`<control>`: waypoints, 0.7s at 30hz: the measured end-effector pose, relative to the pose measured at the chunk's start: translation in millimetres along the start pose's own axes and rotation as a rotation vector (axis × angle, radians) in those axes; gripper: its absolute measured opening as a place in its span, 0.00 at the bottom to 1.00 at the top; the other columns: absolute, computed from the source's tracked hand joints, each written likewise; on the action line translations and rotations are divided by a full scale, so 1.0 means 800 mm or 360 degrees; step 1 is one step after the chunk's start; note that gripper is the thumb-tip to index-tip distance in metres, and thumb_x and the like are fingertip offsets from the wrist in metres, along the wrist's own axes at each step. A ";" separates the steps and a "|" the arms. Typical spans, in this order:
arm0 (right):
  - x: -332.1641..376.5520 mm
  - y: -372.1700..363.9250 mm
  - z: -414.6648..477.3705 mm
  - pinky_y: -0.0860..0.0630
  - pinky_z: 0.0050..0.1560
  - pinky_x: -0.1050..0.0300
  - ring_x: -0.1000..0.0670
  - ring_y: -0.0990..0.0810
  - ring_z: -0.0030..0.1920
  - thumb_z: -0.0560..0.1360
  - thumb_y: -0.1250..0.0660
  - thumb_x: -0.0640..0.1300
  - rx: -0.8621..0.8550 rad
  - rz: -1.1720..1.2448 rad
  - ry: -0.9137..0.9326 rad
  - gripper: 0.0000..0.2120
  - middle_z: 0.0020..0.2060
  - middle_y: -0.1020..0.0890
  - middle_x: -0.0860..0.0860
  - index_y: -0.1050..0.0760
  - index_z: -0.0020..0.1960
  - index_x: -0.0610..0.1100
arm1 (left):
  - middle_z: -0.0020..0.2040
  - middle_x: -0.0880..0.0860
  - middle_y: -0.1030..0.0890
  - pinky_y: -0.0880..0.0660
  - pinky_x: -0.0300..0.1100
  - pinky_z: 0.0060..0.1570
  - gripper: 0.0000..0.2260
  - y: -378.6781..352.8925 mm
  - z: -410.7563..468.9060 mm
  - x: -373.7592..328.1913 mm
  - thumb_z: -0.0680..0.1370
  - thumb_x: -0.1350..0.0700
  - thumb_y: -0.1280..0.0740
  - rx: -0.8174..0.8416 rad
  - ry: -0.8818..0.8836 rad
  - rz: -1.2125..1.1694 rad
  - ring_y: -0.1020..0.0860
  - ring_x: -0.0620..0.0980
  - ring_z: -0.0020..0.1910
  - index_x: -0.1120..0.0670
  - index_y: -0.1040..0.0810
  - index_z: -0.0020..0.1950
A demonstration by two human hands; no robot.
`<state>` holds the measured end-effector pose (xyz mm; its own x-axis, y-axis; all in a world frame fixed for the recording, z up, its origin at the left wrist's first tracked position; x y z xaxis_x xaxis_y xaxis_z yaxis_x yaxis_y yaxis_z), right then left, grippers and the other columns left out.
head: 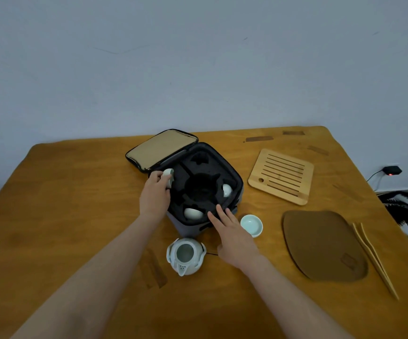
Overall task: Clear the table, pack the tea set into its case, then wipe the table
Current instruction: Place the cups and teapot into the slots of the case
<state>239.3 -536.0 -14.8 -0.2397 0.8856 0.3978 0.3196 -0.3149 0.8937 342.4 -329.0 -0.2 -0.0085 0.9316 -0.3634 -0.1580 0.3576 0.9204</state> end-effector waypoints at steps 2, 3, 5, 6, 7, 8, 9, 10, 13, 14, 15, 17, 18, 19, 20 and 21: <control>0.000 0.001 0.001 0.28 0.63 0.59 0.50 0.59 0.78 0.76 0.36 0.37 0.0001 -0.0014 0.0001 0.41 0.78 0.59 0.55 0.56 0.79 0.54 | 0.72 0.49 0.32 0.24 0.42 0.52 0.21 -0.003 -0.005 -0.001 0.79 0.62 0.37 0.0019 0.0009 0.0029 0.29 0.51 0.66 0.54 0.31 0.72; 0.000 0.001 0.001 0.28 0.62 0.59 0.50 0.59 0.78 0.76 0.36 0.38 0.0002 -0.0020 0.0003 0.41 0.78 0.59 0.55 0.56 0.79 0.55 | 0.73 0.48 0.33 0.25 0.42 0.54 0.22 -0.004 -0.008 -0.001 0.80 0.61 0.38 0.0039 0.0020 0.0046 0.29 0.50 0.67 0.54 0.33 0.74; -0.001 0.002 0.001 0.27 0.62 0.59 0.50 0.59 0.78 0.76 0.35 0.38 0.0003 -0.0026 0.0004 0.41 0.78 0.59 0.55 0.56 0.79 0.55 | 0.75 0.46 0.35 0.25 0.41 0.53 0.22 -0.005 -0.010 -0.001 0.81 0.59 0.40 0.0078 0.0029 0.0074 0.29 0.48 0.67 0.53 0.36 0.76; -0.001 0.001 0.001 0.28 0.62 0.59 0.50 0.59 0.78 0.76 0.35 0.38 0.0005 -0.0026 0.0004 0.41 0.78 0.59 0.55 0.56 0.79 0.55 | 0.74 0.47 0.34 0.25 0.41 0.53 0.22 -0.006 -0.012 -0.002 0.81 0.59 0.40 0.0083 0.0022 0.0082 0.28 0.48 0.66 0.53 0.36 0.76; -0.001 0.001 0.001 0.28 0.62 0.60 0.50 0.59 0.78 0.76 0.36 0.37 0.0005 -0.0025 0.0004 0.41 0.78 0.59 0.55 0.56 0.79 0.55 | 0.74 0.47 0.33 0.25 0.40 0.52 0.21 -0.005 -0.013 -0.004 0.82 0.59 0.40 0.0073 0.0013 0.0086 0.27 0.49 0.66 0.54 0.35 0.75; -0.001 0.001 0.001 0.28 0.62 0.60 0.51 0.59 0.78 0.76 0.36 0.37 0.0006 -0.0024 0.0004 0.42 0.78 0.59 0.55 0.56 0.79 0.55 | 0.72 0.48 0.31 0.26 0.40 0.52 0.20 -0.005 -0.013 -0.005 0.82 0.60 0.41 0.0061 0.0006 0.0093 0.27 0.49 0.65 0.55 0.34 0.74; -0.001 0.000 0.001 0.27 0.61 0.60 0.51 0.59 0.78 0.75 0.36 0.37 0.0008 -0.0024 0.0005 0.42 0.78 0.59 0.55 0.56 0.79 0.55 | 0.71 0.49 0.29 0.26 0.39 0.53 0.19 -0.005 -0.014 -0.007 0.82 0.60 0.41 0.0051 -0.0005 0.0111 0.27 0.49 0.64 0.55 0.33 0.73; -0.001 0.000 0.001 0.27 0.61 0.60 0.50 0.59 0.78 0.75 0.36 0.37 0.0010 -0.0025 0.0008 0.42 0.78 0.59 0.55 0.56 0.79 0.55 | 0.69 0.50 0.28 0.26 0.39 0.54 0.18 -0.006 -0.014 -0.008 0.82 0.60 0.41 0.0050 -0.0022 0.0138 0.27 0.49 0.64 0.56 0.32 0.72; -0.001 0.001 0.002 0.26 0.61 0.60 0.50 0.59 0.78 0.75 0.36 0.36 0.0015 -0.0028 0.0017 0.42 0.78 0.59 0.55 0.56 0.79 0.55 | 0.67 0.50 0.26 0.27 0.38 0.55 0.15 -0.011 -0.012 -0.004 0.82 0.61 0.42 0.0065 -0.0031 0.0180 0.28 0.49 0.65 0.56 0.28 0.69; -0.001 0.001 0.003 0.26 0.61 0.60 0.50 0.58 0.78 0.75 0.36 0.36 0.0013 -0.0030 0.0017 0.42 0.78 0.59 0.55 0.56 0.79 0.55 | 0.67 0.50 0.26 0.27 0.39 0.54 0.15 -0.013 -0.010 -0.002 0.82 0.61 0.42 0.0079 -0.0021 0.0189 0.28 0.49 0.65 0.56 0.27 0.68; -0.001 0.001 0.003 0.26 0.61 0.60 0.50 0.58 0.78 0.75 0.37 0.36 0.0010 -0.0031 0.0018 0.42 0.78 0.59 0.55 0.56 0.79 0.55 | 0.66 0.50 0.25 0.26 0.39 0.54 0.14 -0.015 -0.008 0.000 0.82 0.62 0.42 0.0096 -0.0016 0.0201 0.28 0.49 0.65 0.56 0.27 0.67; -0.001 0.000 0.003 0.26 0.61 0.60 0.50 0.58 0.78 0.75 0.37 0.35 0.0006 -0.0034 0.0018 0.42 0.78 0.59 0.55 0.56 0.79 0.55 | 0.66 0.52 0.25 0.27 0.41 0.55 0.14 -0.021 -0.006 0.000 0.82 0.63 0.43 0.0151 -0.0002 0.0240 0.29 0.50 0.66 0.56 0.26 0.66; -0.002 0.000 0.003 0.27 0.61 0.60 0.50 0.58 0.78 0.75 0.37 0.35 0.0007 -0.0037 0.0017 0.42 0.78 0.59 0.55 0.56 0.79 0.55 | 0.66 0.53 0.25 0.28 0.42 0.57 0.14 -0.024 -0.006 0.000 0.82 0.63 0.43 0.0188 0.0010 0.0258 0.30 0.50 0.67 0.57 0.26 0.66; -0.002 -0.001 0.003 0.27 0.62 0.60 0.50 0.58 0.78 0.75 0.37 0.35 0.0008 -0.0039 0.0017 0.42 0.78 0.59 0.55 0.56 0.79 0.55 | 0.66 0.54 0.25 0.28 0.43 0.59 0.15 -0.027 -0.006 0.000 0.81 0.64 0.43 0.0229 0.0026 0.0264 0.31 0.51 0.68 0.58 0.26 0.66; -0.002 -0.001 0.003 0.27 0.61 0.60 0.50 0.58 0.78 0.75 0.37 0.35 0.0009 -0.0037 0.0017 0.42 0.78 0.59 0.55 0.56 0.79 0.55 | 0.65 0.55 0.25 0.28 0.45 0.59 0.15 -0.029 -0.005 0.000 0.80 0.65 0.43 0.0268 0.0044 0.0262 0.32 0.52 0.68 0.58 0.26 0.65; -0.003 -0.001 0.003 0.27 0.61 0.60 0.50 0.58 0.78 0.75 0.37 0.35 0.0009 -0.0037 0.0016 0.42 0.78 0.59 0.55 0.56 0.79 0.55 | 0.63 0.56 0.25 0.27 0.46 0.59 0.14 -0.030 -0.004 0.000 0.80 0.66 0.42 0.0305 0.0058 0.0261 0.31 0.54 0.67 0.59 0.25 0.64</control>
<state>241.7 -537.0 -17.0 -0.2564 0.8890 0.3793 0.3192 -0.2926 0.9014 343.3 -337.9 -23.0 -0.0547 0.9764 -0.2089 0.0384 0.2111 0.9767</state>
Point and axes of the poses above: each hand's wrist, its own z-axis towards the middle knuckle, its own y-axis out of the back of the hand, x = y × z, the point moved 6 cm from there along z, towards the middle knuckle
